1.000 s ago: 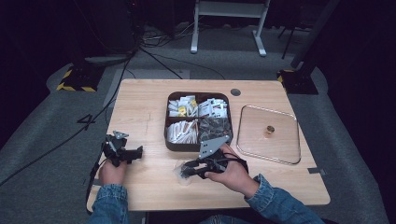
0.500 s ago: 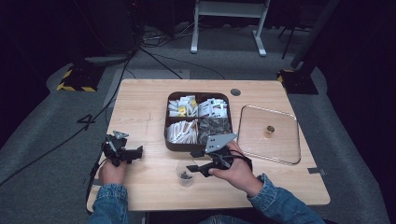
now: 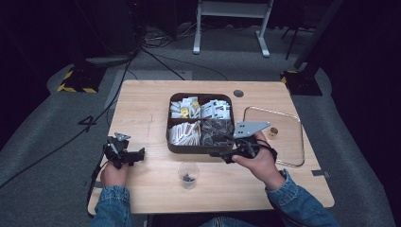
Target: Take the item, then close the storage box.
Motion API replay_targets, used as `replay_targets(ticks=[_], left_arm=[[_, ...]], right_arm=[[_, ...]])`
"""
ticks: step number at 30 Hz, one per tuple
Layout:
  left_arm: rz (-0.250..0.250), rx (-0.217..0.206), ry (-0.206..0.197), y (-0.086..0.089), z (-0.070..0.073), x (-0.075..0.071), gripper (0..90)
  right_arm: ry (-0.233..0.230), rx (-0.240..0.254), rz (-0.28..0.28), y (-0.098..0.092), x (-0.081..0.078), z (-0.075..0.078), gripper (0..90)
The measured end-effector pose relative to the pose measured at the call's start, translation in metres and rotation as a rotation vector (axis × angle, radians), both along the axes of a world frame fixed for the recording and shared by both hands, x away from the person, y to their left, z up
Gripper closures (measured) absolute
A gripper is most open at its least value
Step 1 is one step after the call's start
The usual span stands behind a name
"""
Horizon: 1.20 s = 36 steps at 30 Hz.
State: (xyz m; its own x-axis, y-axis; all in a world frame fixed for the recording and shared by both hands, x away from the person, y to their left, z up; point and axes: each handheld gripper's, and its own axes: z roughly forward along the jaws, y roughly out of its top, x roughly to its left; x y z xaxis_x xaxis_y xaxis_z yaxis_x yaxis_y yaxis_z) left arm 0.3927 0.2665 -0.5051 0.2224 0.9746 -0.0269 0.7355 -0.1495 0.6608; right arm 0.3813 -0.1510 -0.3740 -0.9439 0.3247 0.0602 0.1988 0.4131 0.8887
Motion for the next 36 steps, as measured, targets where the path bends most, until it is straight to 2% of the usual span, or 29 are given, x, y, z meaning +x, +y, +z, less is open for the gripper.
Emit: replay_targets(ticks=[5,9,13,16,23,25,26,36], left_arm=[[0.0,0.0,0.0,0.0,0.0,0.0,0.0],[-0.001,0.0,0.002,0.0,0.0,0.001,0.0],[-0.002,0.001,0.002,0.0,0.0,0.001,0.0],[-0.003,0.003,0.001,0.0,0.0,0.002,0.0],[-0.001,0.0,0.001,0.0,0.0,0.0,0.0],[-0.016,0.01,0.036,0.001,0.003,-0.001,0.0],[-0.021,0.014,0.041,0.001,0.004,-0.001,0.0],[-0.008,0.005,0.004,0.001,0.0,-0.006,0.0]], right_arm=[[0.007,-0.006,-0.093,-0.032,0.013,0.0,42.9],[-0.029,-0.012,-0.177,-0.052,0.023,0.006,41.4],[-0.052,-0.045,-0.246,-0.069,0.033,0.005,41.0],[-0.037,-0.057,-0.298,-0.082,0.043,0.0,40.8],[-0.016,-0.082,-0.381,-0.1,0.061,-0.01,40.7],[-0.012,-0.091,-0.407,-0.105,0.066,-0.013,40.5],[-0.007,-0.092,-0.417,-0.108,0.068,-0.014,40.5],[0.041,-0.104,-0.531,-0.138,0.088,-0.03,39.4]])
